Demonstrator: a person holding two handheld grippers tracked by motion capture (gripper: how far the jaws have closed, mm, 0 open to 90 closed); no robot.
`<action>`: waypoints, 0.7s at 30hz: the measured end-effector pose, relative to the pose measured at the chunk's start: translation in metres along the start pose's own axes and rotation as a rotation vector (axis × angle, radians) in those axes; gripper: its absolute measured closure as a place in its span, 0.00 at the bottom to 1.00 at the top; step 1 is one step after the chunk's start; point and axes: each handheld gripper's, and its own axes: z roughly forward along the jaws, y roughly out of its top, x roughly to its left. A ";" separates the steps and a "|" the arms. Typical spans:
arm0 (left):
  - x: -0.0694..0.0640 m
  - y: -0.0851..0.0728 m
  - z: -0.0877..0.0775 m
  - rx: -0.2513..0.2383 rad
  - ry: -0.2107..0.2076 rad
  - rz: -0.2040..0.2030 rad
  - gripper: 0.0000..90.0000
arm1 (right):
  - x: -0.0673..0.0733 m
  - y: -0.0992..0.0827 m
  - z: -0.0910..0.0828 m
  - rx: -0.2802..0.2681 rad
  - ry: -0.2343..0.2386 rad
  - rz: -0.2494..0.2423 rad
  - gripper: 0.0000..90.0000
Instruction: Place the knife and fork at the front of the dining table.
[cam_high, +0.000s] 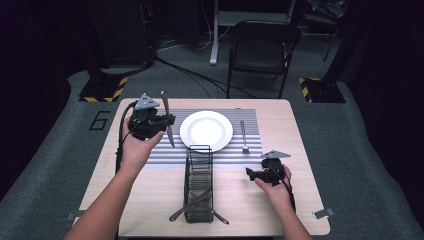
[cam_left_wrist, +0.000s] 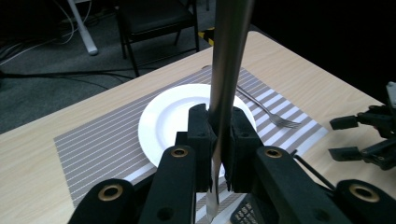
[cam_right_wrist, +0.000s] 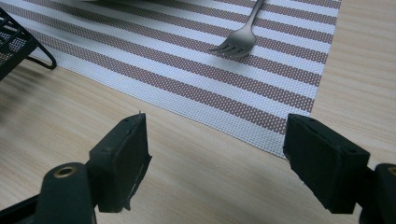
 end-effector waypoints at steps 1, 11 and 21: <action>0.002 -0.001 0.000 0.000 0.001 -0.002 0.92 | 0.000 0.000 0.000 -0.001 -0.001 -0.001 0.24; 0.019 -0.012 0.007 0.011 0.050 -0.045 0.92 | 0.000 0.000 0.000 0.002 -0.001 0.000 0.24; 0.033 -0.037 0.019 0.022 0.083 -0.092 0.92 | 0.001 0.000 0.001 0.006 0.001 0.003 0.24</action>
